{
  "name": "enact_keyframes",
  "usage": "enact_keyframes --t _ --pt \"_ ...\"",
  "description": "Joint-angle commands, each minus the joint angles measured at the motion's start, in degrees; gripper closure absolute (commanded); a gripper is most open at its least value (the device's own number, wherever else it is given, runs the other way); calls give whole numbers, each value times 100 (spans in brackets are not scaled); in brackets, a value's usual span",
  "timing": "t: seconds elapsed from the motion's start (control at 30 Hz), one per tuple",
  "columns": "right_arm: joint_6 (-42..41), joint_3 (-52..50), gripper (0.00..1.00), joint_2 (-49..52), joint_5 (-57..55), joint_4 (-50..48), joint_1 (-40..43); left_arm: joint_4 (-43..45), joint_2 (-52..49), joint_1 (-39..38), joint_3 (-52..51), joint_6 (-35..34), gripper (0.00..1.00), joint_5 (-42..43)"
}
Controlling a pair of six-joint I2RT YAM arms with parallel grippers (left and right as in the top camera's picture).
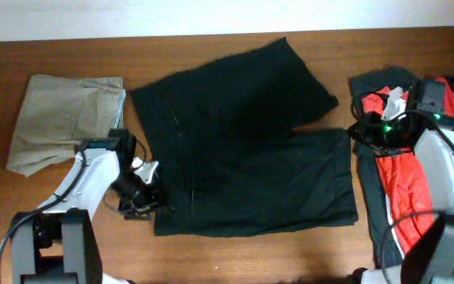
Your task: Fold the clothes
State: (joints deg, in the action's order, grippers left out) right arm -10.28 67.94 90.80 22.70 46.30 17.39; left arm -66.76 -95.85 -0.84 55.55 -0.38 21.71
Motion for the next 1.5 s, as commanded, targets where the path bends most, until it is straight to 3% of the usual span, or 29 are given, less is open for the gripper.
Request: enact_keyframes --t 0.0,0.1,0.3,0.37,0.5,0.6,0.63,0.7,0.73,0.77,0.9,0.97,1.03,1.1,1.13,1.17,1.2,1.23,1.27,1.37,1.47 --pt "-111 55 53 -341 87 796 37 11 42 -103 -570 -308 33 66" --pt "-109 55 53 -334 85 1572 37 579 42 -98 -1285 -802 39 -98" --pt "-286 48 53 -334 -83 1878 37 1327 42 -96 -1329 -1635 40 -166" --pt "-286 48 53 -334 -85 1895 37 1403 48 7 -1296 -1681 43 319" --pt "-284 48 53 -334 -87 1932 37 1429 337 584 -1287 -1694 44 221" --pt "-289 48 53 -334 -210 2055 37 1427 337 599 -1314 -1694 47 -11" --pt "-374 42 53 -334 -428 2109 37 1425 337 599 -1314 -1694 54 -55" --pt "-772 -144 53 -328 -837 2120 37 1366 337 601 -1314 -1692 86 -96" --pt "-874 -321 52 -328 -839 2096 37 1303 343 601 -1314 -1679 97 -96" --pt "-1005 -535 52 -328 -837 2076 55 1263 354 601 -1314 -1670 100 -96" --pt "-1193 -1869 52 -328 -741 2004 229 1252 459 601 -1314 -1668 99 -94" --pt "-1600 -2586 53 -328 -645 1401 229 1252 461 599 -1314 -1626 100 -96" --pt "-1637 -3115 66 -328 -166 809 229 1250 461 599 -1314 -1602 100 -96" --pt "-1506 -3215 65 -328 184 260 229 1257 461 601 -1314 -1580 99 -111" --pt "-1504 -3217 56 -328 238 229 219 1255 461 599 -1314 -1539 99 -116" --pt "-1434 -3215 55 -328 232 227 219 1255 461 599 -1314 -1539 99 -114" --pt "-1399 -3217 59 -328 184 229 219 1257 461 601 -1314 -1537 99 -116" --pt "-1397 -3215 82 -328 50 256 219 1255 461 601 -1309 -1532 99 -116" --pt "-1366 -3193 96 -337 11 343 219 1220 461 601 -1244 -1451 100 -107" --pt "-1246 -2496 96 -557 2 1080 219 721 793 605 -879 -1368 100 -111" --pt "-1003 -887 96 -1519 -90 2127 219 192 1808 680 -291 -1368 100 -284"
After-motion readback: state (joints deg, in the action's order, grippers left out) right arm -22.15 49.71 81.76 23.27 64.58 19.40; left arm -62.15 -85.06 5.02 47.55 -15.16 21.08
